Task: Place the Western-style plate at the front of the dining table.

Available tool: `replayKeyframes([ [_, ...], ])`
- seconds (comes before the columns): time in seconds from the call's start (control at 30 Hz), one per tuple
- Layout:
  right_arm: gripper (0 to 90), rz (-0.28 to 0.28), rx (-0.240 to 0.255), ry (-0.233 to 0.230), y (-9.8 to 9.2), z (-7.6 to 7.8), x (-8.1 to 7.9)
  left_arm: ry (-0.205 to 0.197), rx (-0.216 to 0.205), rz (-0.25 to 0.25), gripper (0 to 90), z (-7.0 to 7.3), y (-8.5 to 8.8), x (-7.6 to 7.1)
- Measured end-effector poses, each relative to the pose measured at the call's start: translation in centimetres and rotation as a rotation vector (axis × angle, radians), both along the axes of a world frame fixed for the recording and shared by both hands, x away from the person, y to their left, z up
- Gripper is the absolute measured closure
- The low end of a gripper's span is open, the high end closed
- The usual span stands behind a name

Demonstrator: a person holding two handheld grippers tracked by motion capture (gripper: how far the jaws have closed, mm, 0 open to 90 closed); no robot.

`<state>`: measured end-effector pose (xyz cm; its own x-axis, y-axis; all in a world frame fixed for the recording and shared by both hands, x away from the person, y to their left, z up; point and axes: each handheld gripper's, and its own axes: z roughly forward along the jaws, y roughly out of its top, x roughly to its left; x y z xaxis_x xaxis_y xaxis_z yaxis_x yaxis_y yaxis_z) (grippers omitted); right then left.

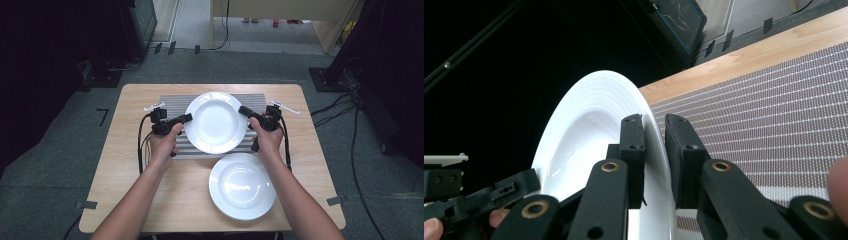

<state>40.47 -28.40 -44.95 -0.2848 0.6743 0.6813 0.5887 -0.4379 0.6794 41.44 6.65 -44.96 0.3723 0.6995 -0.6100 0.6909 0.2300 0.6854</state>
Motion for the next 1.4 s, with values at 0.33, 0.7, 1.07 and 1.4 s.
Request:
replayKeyframes([
  [0.33, 79.5, -0.012, -0.007, 0.022, 0.2, -0.9, 2.1, 0.018, 0.015, 0.015, 75.3, -0.6, -0.1, 2.1],
  [0.7, 78.3, -0.039, -0.016, 0.088, 1.0, -3.0, 4.0, 0.071, 0.057, 0.029, 74.9, -1.9, 0.1, 4.0],
  [1.07, 76.8, -0.067, -0.052, 0.136, 1.7, -4.9, 5.5, 0.133, 0.066, 0.047, 75.1, -3.4, 0.1, 5.6],
  [1.4, 76.4, -0.08, -0.066, 0.183, 2.1, -6.2, 6.3, 0.181, 0.078, 0.058, 75.0, -4.4, 0.2, 6.6],
])
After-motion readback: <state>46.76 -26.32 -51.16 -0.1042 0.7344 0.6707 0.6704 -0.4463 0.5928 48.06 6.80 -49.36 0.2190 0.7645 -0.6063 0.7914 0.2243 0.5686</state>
